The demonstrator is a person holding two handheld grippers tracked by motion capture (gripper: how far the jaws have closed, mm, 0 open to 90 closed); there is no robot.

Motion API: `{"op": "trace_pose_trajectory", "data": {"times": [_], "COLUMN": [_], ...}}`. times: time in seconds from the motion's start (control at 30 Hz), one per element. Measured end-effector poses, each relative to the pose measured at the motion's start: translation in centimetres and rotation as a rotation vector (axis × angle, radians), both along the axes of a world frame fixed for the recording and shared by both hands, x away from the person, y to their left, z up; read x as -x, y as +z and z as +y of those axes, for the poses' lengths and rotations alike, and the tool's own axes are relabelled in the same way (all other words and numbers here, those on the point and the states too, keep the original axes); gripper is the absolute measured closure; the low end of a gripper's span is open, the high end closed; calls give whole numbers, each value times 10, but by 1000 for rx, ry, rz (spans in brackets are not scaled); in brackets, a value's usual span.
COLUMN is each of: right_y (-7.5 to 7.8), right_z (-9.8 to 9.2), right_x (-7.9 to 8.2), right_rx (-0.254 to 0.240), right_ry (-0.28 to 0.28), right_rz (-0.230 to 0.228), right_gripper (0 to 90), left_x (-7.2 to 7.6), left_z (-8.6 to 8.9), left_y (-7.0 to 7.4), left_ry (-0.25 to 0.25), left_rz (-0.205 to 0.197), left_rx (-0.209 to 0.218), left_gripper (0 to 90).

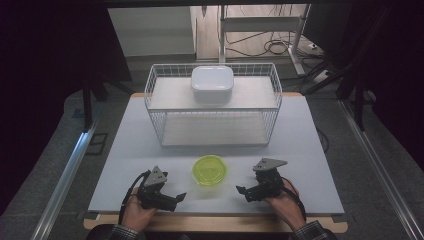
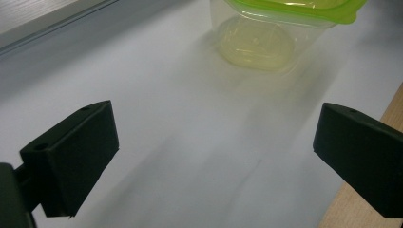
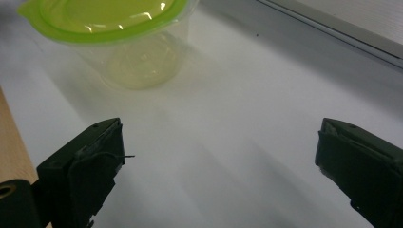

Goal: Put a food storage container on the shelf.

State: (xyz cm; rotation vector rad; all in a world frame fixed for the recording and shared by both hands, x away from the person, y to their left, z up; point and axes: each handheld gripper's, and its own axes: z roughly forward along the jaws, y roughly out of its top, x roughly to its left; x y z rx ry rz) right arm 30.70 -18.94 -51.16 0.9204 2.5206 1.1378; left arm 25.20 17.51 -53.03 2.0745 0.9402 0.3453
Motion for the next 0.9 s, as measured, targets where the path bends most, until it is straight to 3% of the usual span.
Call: {"op": "trace_pose_trajectory", "data": {"times": [0.37,0.5,0.6,0.9], "right_y": [15,20,26,34], "right_z": [7,11,16,34], "right_x": [-19,-26,-33,-52], "right_rx": [-80,-87,-100,-98], "right_ry": [-31,-41,-43,-28], "right_rz": [79,71,95,161], "right_gripper": [23,24,28,173], "left_x": [-1,-2,-2,-2], "left_z": [-2,-3,-3,-2], "left_y": [-2,-2,-2,-2], "left_ry": [-7,-5,-6,-2], "left_rz": [-2,-1,-2,1], "left_rx": [-26,-32,-44,-52], "left_gripper": [12,13,14,17]}}
